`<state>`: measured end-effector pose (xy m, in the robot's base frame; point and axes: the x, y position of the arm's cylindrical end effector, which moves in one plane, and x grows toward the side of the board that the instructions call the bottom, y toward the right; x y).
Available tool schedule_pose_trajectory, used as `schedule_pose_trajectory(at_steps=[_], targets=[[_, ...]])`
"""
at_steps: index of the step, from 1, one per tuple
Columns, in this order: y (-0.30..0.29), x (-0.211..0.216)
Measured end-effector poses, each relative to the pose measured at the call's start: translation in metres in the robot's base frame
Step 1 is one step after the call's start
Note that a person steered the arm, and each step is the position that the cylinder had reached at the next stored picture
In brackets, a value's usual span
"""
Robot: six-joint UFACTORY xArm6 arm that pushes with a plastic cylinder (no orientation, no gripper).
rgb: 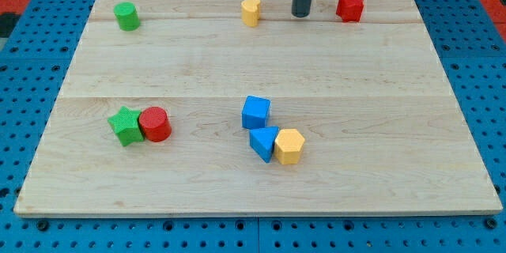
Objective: Place the blue cube in the center left
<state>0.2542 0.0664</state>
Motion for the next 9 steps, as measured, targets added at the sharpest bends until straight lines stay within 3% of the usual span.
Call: schedule_pose_trajectory(at_steps=[5,6,8,9], targets=[[-0.021,0.002],[-0.021,0.035],[-0.003,0.158],[0.008,0.193]])
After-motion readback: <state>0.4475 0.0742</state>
